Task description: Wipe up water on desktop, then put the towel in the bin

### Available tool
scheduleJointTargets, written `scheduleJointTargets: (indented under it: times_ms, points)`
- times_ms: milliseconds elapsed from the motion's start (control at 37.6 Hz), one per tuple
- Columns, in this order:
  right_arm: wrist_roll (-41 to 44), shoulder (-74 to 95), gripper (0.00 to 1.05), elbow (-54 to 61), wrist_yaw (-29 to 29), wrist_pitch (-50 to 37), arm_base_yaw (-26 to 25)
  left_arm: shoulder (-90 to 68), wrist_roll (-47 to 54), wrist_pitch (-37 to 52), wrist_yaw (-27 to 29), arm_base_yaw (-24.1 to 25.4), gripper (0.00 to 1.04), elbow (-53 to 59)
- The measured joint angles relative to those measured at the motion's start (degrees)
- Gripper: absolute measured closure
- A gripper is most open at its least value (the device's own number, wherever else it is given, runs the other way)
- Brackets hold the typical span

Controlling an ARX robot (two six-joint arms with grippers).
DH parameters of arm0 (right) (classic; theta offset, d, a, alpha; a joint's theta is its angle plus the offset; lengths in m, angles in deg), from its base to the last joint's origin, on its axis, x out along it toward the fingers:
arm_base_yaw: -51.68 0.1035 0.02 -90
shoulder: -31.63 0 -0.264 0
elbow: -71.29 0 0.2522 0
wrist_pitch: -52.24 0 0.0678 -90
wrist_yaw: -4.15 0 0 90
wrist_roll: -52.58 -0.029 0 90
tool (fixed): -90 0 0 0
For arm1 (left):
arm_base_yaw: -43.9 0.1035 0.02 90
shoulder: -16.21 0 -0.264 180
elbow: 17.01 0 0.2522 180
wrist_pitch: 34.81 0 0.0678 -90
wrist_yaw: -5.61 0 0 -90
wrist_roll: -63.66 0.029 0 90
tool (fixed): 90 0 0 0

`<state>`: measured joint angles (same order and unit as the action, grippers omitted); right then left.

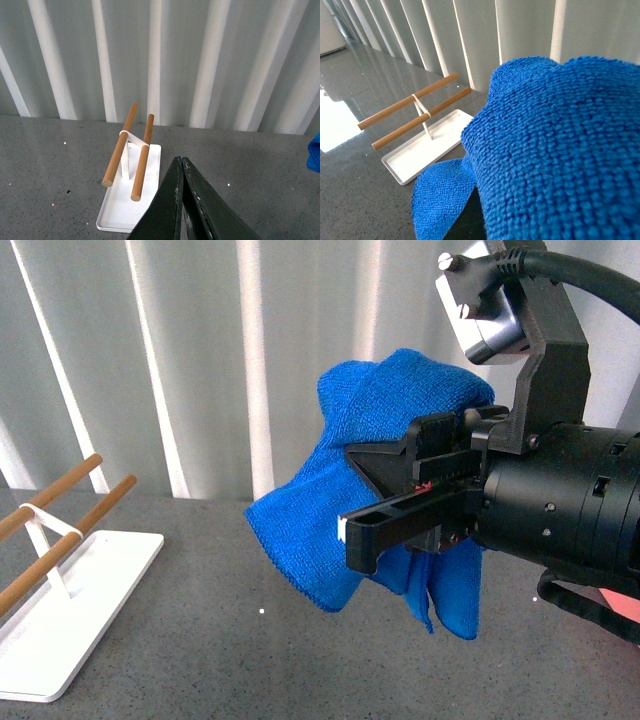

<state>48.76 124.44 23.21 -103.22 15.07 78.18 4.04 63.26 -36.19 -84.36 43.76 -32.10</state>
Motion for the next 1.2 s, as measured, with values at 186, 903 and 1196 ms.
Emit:
scheduleJointTargets:
  times_ms: [186,903,1196]
  points:
    - [0.8,0.2,1.00,0.7,-0.1,-0.2,-0.1,4.3,0.0,-4.6,0.0,0.0,1.01,0.0]
    - [15.2,10.5,1.00,0.9,9.9,19.5,-2.4,12.0,0.0,-12.3,0.0,0.0,0.24,0.0]
    - [30.1,24.3,1.00,-7.3,12.2,35.2,-7.8,12.0,0.1,-12.3,0.0,0.0,0.07,0.0]
